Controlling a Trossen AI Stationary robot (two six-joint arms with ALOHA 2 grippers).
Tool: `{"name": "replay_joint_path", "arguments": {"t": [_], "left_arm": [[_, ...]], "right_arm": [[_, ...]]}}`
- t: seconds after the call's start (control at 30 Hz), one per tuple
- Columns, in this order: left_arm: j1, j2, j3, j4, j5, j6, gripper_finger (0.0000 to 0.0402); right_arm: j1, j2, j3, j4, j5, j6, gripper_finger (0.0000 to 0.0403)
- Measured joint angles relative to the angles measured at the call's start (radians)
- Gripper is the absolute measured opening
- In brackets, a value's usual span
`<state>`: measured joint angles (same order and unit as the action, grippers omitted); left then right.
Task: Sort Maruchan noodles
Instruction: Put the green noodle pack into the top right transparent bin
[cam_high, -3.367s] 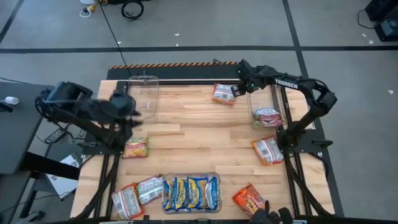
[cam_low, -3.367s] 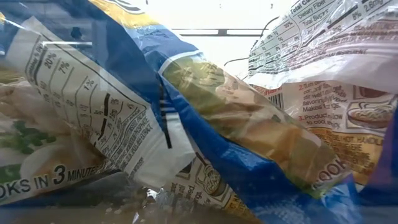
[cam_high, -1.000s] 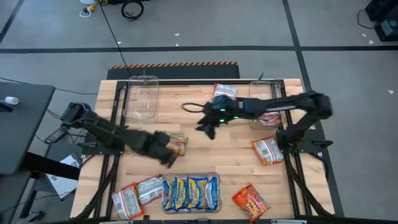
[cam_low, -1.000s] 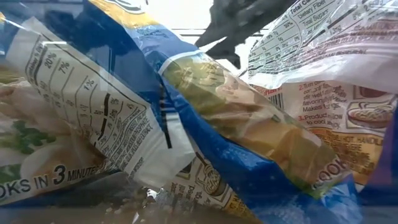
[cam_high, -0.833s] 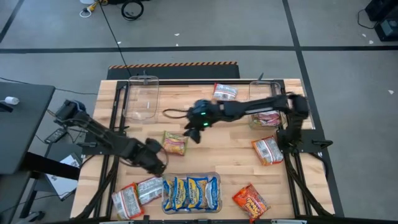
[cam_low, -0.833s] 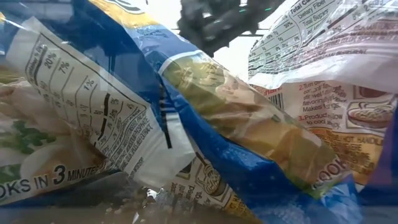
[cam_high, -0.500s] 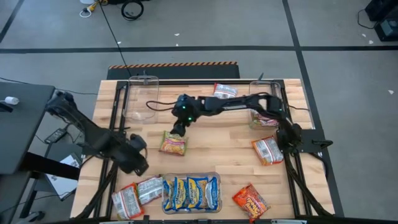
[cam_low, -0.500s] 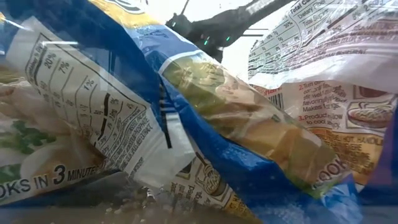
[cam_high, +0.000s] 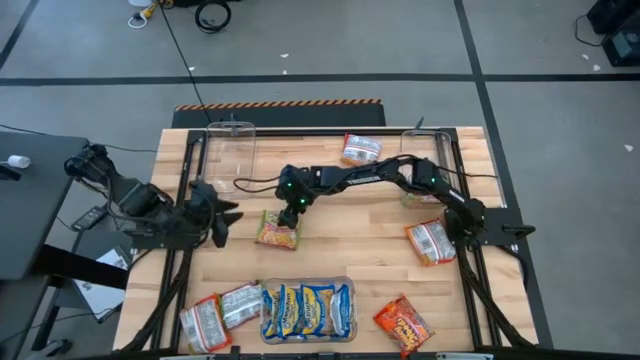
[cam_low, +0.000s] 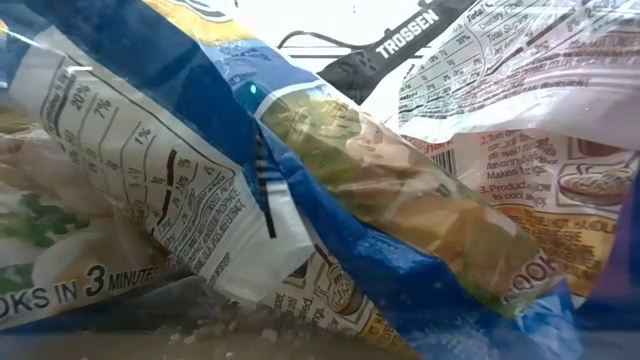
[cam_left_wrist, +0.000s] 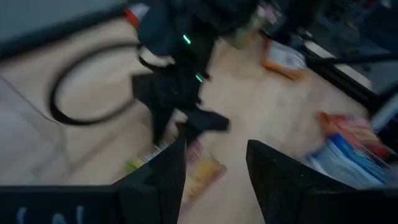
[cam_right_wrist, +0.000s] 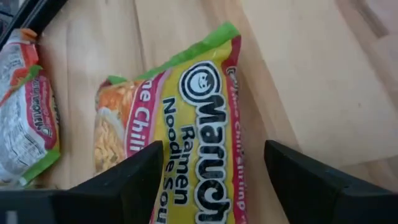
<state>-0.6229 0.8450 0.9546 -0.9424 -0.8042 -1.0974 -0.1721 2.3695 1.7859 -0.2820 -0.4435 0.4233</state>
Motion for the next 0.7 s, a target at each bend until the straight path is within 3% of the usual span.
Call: {"name": "replay_joint_path", "arguments": {"t": [0.33, 0.7], "left_arm": [[0.163, -0.043, 0.000, 0.003, -0.055, 0.089, 0.0173], [0.317, -0.082, 0.000, 0.133, -0.145, 0.157, 0.0173]], "right_arm": [[0.005, 0.000, 0.000, -0.004, -0.019, -0.034, 0.0210], [0.009, -0.015, -0.002, 0.051, 0.006, -0.094, 0.0040]]}}
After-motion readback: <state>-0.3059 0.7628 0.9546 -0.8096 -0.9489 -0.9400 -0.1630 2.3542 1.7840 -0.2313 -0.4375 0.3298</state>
